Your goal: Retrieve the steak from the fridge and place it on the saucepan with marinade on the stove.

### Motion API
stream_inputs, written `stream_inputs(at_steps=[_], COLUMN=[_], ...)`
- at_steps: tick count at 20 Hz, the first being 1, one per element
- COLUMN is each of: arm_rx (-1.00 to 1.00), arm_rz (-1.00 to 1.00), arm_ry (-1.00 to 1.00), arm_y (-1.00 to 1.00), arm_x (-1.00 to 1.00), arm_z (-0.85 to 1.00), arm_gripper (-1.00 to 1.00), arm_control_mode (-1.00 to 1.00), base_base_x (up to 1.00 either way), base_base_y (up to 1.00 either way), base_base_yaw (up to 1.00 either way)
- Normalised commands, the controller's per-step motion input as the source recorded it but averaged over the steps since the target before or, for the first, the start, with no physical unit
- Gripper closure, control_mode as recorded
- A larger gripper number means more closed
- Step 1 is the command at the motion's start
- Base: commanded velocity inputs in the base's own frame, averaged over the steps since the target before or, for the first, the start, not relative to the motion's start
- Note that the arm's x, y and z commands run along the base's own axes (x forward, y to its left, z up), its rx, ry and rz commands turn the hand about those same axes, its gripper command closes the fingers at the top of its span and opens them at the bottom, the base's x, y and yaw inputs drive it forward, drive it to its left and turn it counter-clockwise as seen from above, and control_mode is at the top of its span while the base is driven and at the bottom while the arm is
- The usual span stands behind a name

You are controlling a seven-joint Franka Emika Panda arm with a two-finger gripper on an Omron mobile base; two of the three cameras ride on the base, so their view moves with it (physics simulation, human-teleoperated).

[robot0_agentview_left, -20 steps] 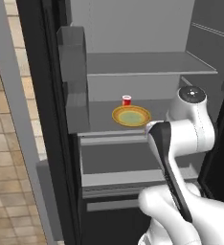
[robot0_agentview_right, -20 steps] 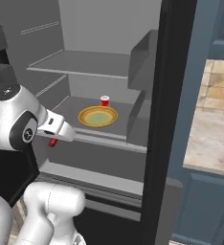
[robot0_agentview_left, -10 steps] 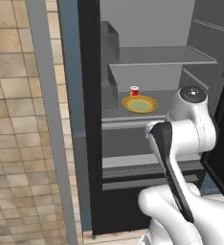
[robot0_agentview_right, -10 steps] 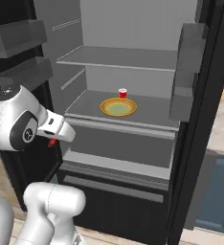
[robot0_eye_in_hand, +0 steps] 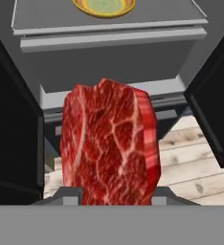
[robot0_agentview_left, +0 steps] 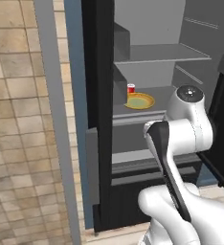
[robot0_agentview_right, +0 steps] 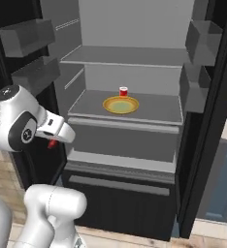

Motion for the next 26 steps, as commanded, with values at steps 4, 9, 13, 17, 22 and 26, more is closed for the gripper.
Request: stream_inputs(at_steps=[4, 9, 13, 17, 22, 26], arm_rx=[0.00, 0.00, 0.00, 0.00, 0.00, 0.00], arm_rz=[0.00, 0.00, 0.00, 0.00, 0.00, 0.00], arm_ry=[0.00, 0.00, 0.00, 0.00, 0.00, 0.00], arm_y=[0.00, 0.00, 0.00, 0.00, 0.00, 0.00], arm_x=[0.00, 0.00, 0.00, 0.00, 0.00, 0.00], arm_z=[0.00, 0.00, 0.00, 0.00, 0.00, 0.00], arm_gripper=[1.00, 1.00, 1.00, 1.00, 1.00, 1.00], arm_control_mode=[1.00, 1.00, 1.00, 1.00, 1.00, 1.00], base_base_x=[-0.61, -0.58, -0.48, -0.51, -0.44, -0.46], base_base_y=[0.01, 0.24, 0.17, 0.07, 0.00, 0.00], base_base_yaw=[-0.36, -0.49, -0.54, -0.52, -0.47, -0.44])
